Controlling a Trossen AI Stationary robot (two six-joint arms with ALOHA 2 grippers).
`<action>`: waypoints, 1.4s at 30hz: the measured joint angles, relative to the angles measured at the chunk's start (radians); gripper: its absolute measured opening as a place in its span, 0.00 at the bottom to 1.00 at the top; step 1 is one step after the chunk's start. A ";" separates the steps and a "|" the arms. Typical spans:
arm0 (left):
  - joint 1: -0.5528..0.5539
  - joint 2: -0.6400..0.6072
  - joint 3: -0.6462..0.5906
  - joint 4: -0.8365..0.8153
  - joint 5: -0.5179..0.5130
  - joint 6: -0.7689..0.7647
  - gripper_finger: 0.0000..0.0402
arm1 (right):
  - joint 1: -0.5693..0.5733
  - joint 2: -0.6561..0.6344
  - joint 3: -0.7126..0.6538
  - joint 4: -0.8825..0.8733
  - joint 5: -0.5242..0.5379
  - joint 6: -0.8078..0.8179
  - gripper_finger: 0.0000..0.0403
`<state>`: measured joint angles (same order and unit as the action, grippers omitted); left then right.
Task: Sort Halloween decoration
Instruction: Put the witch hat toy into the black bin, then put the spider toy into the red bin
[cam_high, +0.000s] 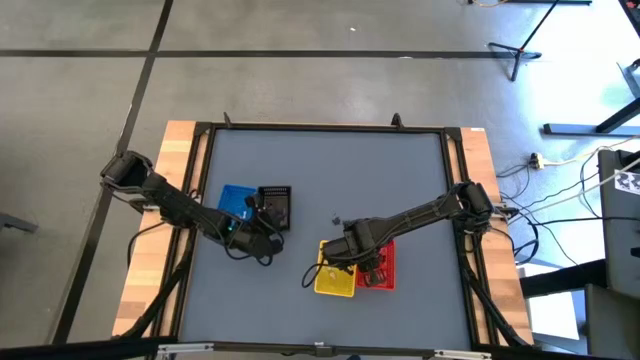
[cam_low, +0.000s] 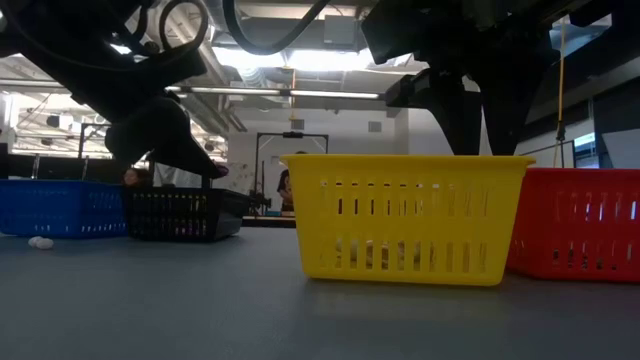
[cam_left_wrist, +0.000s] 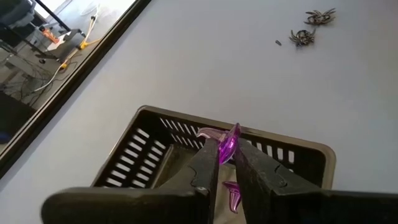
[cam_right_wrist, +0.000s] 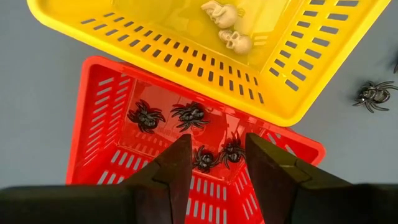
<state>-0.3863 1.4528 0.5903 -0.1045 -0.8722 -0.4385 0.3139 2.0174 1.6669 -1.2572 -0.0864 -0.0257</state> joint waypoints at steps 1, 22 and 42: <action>0.002 0.000 0.000 0.000 0.000 0.000 0.11 | 0.000 0.000 0.000 0.000 0.000 0.000 0.37; 0.026 0.000 0.000 0.004 0.003 -0.005 0.29 | -0.035 -0.156 0.000 -0.062 0.198 -0.080 0.37; 0.026 0.000 0.000 0.009 0.080 -0.006 0.29 | -0.403 -0.311 -0.501 0.555 -0.082 -0.222 0.37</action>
<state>-0.3599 1.4525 0.5907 -0.0956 -0.7921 -0.4442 -0.0889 1.7061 1.1660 -0.7021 -0.1686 -0.2479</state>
